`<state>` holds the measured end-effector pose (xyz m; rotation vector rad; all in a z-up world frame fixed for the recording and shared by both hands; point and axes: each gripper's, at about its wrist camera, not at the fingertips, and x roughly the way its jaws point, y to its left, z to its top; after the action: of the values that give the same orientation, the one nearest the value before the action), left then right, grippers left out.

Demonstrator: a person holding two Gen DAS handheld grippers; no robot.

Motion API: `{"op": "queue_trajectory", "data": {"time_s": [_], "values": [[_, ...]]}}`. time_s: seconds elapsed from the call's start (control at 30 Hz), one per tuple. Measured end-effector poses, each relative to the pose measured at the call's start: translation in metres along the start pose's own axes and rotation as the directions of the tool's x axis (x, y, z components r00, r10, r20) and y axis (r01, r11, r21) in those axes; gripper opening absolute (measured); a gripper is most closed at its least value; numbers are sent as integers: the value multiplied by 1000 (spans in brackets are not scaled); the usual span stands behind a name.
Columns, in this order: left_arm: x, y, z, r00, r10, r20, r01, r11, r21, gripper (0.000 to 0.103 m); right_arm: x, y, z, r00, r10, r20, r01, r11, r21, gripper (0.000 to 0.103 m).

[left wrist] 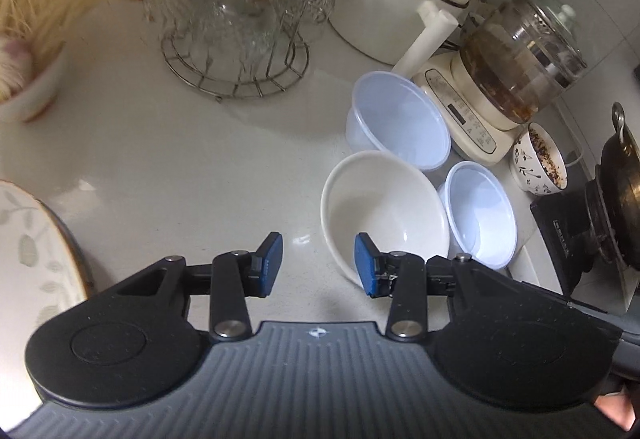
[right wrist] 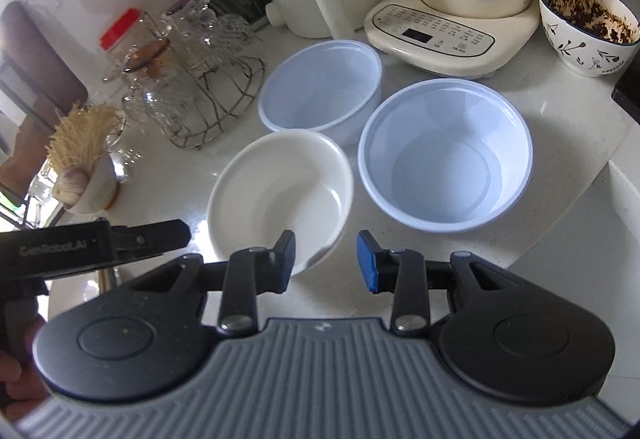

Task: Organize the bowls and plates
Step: 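Move both grippers toward the white bowl beside the pale-blue bowls, then close the left gripper on the white bowl rim while the right gripper grips it too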

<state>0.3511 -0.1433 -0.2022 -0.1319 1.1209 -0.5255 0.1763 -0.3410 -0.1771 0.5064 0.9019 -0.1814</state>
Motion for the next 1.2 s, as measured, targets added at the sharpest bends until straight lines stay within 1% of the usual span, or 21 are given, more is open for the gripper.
{"op": "queue_trajectory", "data": {"time_s": [0.07, 0.1, 0.13, 0.2, 0.27, 0.3, 0.37, 0.4, 0.47, 0.57, 0.77, 0.97, 1.07, 1.2], "values": [[9, -2, 2, 1000, -1, -8, 1, 1000, -6, 43, 4, -4, 3, 1000, 6, -11, -6, 1000, 8, 37], [13, -3, 3, 1000, 2, -12, -2, 1000, -7, 42, 7, -6, 4, 1000, 11, -21, -11, 1000, 18, 37], [17, -4, 4, 1000, 4, -17, -4, 1000, -8, 38, 9, -8, 5, 999, 18, -29, -17, 1000, 26, 37], [23, -6, 5, 1000, 6, -21, -6, 1000, -9, 36, 13, -10, 7, 999, 24, -40, -23, 999, 30, 36], [29, -7, 6, 999, 9, -32, -9, 1000, -13, 30, 17, -12, 8, 998, 34, -52, -33, 999, 34, 32], [31, -8, 7, 999, 9, -36, -9, 1000, -14, 29, 19, -12, 9, 997, 42, -58, -40, 999, 36, 30], [34, -9, 7, 999, 12, -44, -13, 1000, -9, 22, 22, -12, 10, 997, 53, -61, -51, 998, 35, 26], [35, -9, 8, 999, 13, -49, -14, 1000, -11, 20, 23, -11, 10, 997, 53, -63, -51, 998, 31, 25], [33, -11, 9, 999, 4, -53, -5, 1000, -16, 18, 24, -8, 12, 997, 45, -70, -45, 999, 11, 19], [33, -15, 9, 998, 23, -51, -22, 1000, 13, 18, 25, -6, 13, 996, 50, -72, -50, 999, 9, 18], [22, -11, 8, 999, 22, -40, -21, 1000, 7, 18, 21, 0, 15, 995, 75, -68, -75, 997, -5, 18], [-5, -2, 5, 1000, 26, 2, -26, 999, -23, 18, 12, 15, 16, 991, 117, -60, -120, 992, -49, 18], [-19, 7, 0, 999, 40, 26, -39, 998, -43, 18, 10, 26, 15, 988, 141, -58, -146, 985, -91, 18], [-34, 22, -5, 997, 69, 44, -65, 994, -84, 18, 15, 44, 13, 982, 174, -80, -183, 974, -132, 18]]}}
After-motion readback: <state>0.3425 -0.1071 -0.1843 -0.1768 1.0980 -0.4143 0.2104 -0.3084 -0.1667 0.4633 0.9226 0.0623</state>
